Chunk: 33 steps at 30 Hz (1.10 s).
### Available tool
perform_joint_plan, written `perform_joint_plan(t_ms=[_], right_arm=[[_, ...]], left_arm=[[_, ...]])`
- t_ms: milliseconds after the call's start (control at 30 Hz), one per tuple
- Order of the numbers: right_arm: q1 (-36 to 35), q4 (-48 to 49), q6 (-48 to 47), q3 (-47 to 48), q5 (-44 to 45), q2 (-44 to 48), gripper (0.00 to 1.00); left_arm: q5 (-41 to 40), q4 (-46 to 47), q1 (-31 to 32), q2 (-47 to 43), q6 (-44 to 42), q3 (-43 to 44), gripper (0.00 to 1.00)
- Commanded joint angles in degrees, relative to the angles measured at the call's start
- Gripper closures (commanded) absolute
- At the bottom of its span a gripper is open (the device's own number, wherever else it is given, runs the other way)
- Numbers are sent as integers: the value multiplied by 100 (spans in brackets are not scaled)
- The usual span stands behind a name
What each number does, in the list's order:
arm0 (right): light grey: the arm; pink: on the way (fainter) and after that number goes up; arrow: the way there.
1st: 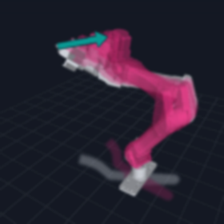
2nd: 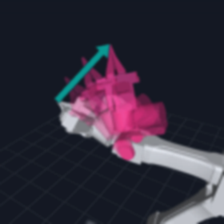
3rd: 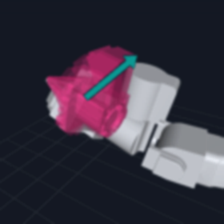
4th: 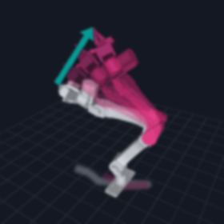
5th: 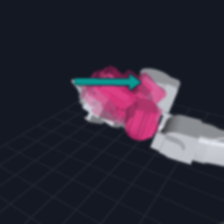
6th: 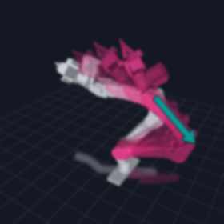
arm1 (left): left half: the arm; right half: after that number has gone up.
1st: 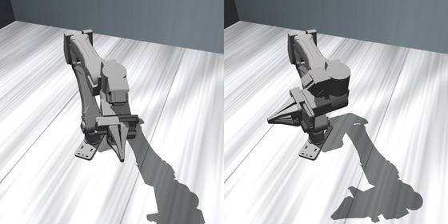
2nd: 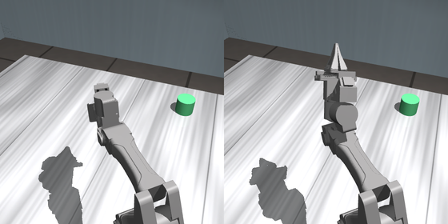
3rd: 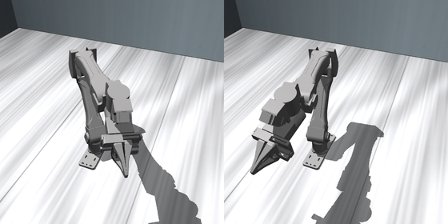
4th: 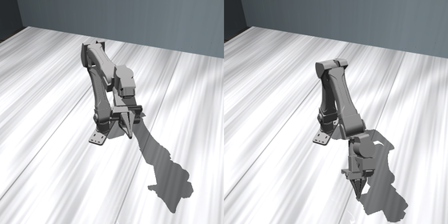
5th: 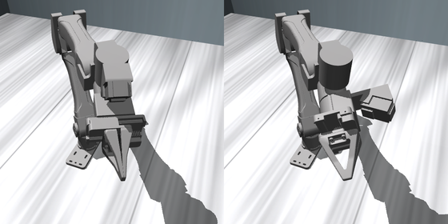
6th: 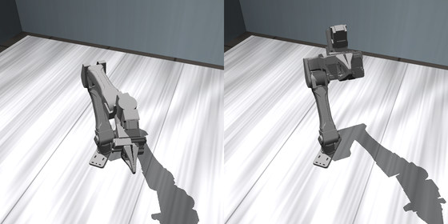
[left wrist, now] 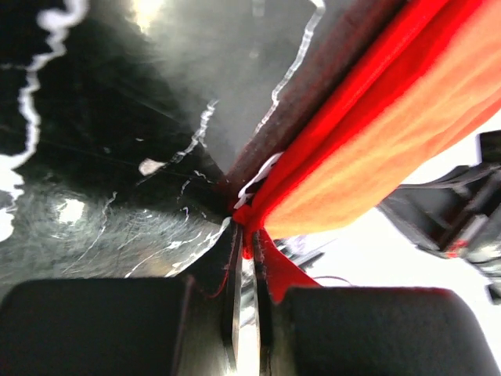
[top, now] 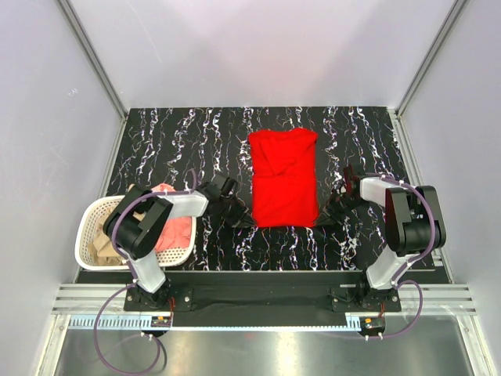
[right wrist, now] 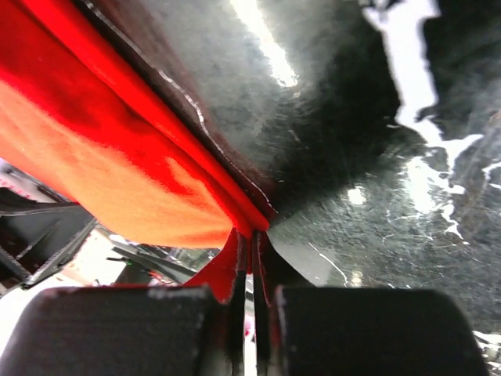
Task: Fold and stack the t-shirts
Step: Fold the tshirt
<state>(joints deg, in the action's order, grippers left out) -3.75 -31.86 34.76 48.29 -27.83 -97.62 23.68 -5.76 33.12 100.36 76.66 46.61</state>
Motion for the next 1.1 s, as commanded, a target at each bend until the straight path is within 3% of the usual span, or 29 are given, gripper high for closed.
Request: perform_joint_plan(t_ms=[0, 167, 467, 667, 833, 1067], right_arm=[[-161, 22, -391, 66, 402, 208, 100], [-670, -215, -182, -109, 489, 735, 100], [-1444, -741, 820, -1136, 525, 2782, 100], [-1515, -1681, 840, -779, 718, 3768, 100], [-1515, -2167, 357, 896, 1262, 3005, 100], [-1357, -2150, -39, 3096, 1378, 1004, 100]], left_arm=[[-583, -996, 62, -130, -1117, 383, 100], [-1014, -1533, 229, -866, -1777, 218, 100], [-1226, -1945, 862, -2721, -1576, -890, 100], [-1463, -2763, 906, -3707, -1680, -540, 100], [-1551, -3247, 766, -3269, -2163, 707, 97], [-832, -3371, -436, -1828, -2937, 2307, 93]])
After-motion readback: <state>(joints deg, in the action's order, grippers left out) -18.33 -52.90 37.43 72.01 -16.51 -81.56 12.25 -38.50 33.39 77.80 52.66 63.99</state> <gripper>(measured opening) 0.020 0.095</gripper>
